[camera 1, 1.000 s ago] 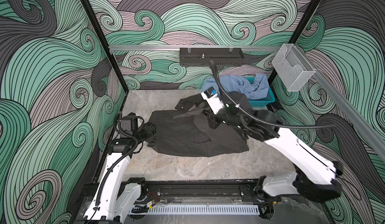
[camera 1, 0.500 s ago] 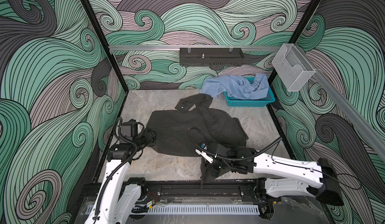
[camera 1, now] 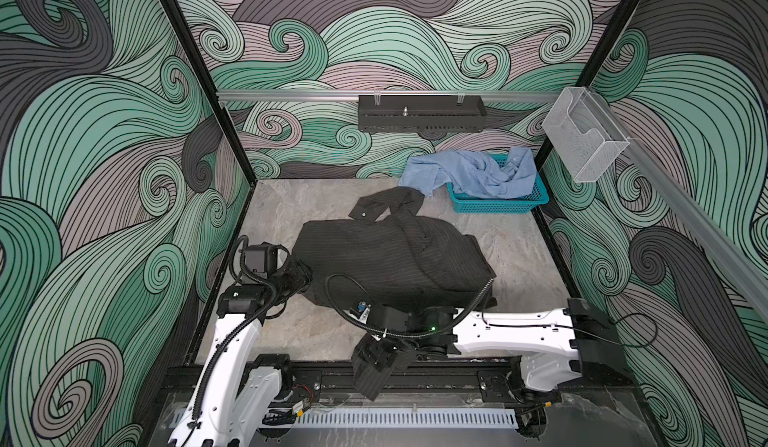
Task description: Fold and stack the long sleeve shirts
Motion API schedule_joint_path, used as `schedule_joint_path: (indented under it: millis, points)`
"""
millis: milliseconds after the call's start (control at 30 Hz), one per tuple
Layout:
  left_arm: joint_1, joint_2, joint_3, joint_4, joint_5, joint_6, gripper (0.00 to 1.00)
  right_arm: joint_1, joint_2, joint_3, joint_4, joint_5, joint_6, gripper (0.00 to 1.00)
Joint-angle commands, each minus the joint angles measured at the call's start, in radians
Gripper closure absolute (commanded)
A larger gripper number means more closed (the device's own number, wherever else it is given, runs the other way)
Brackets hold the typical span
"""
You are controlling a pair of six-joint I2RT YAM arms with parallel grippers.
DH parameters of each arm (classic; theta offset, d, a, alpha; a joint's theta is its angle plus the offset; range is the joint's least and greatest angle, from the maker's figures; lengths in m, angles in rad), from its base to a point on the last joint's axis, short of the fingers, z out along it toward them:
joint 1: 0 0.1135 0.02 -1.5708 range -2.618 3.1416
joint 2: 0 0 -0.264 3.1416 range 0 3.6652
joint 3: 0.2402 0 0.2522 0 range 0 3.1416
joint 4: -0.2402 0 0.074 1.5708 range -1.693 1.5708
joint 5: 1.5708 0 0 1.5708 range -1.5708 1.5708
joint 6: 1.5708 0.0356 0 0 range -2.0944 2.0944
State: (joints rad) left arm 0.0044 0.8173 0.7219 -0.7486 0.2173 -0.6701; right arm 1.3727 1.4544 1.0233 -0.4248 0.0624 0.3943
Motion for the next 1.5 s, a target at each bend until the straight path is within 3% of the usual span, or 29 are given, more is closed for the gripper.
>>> schedule_joint_path:
  millis: [0,133,300,467,633,767,1067,1333,1467]
  points:
    - [0.005,0.042,-0.026,0.055,-0.019,-0.032,0.36,-0.072,-0.154,-0.048,-0.083,0.115,0.043,0.16]
    - [0.003,0.174,0.003,0.081,-0.010,-0.014,0.36,-0.220,-0.317,-0.121,-0.163,0.164,0.071,0.10]
    - [-0.021,0.373,0.091,0.061,-0.034,0.033,0.38,-0.501,-0.425,-0.189,-0.249,0.188,0.098,0.09]
    - [-0.029,0.455,0.125,0.041,-0.134,0.080,0.38,-0.788,-0.406,-0.242,-0.271,0.123,0.139,0.05]
    - [-0.030,0.571,0.142,0.050,-0.090,0.120,0.46,-0.973,-0.262,-0.268,-0.187,-0.004,0.132,0.06]
    - [-0.033,0.677,0.163,0.068,-0.075,0.126,0.55,-1.022,-0.074,-0.247,-0.099,-0.089,0.128,0.11]
    - [-0.034,0.905,0.328,0.067,-0.150,0.138,0.99,-1.041,0.282,-0.155,0.053,-0.158,0.171,0.25]
    - [0.001,1.130,0.695,-0.008,-0.170,0.180,1.00,-1.047,0.410,0.044,0.022,-0.108,0.175,0.28]
    - [0.025,1.112,0.783,-0.049,-0.137,0.213,1.00,-1.057,0.414,0.110,-0.027,-0.086,0.157,0.29]
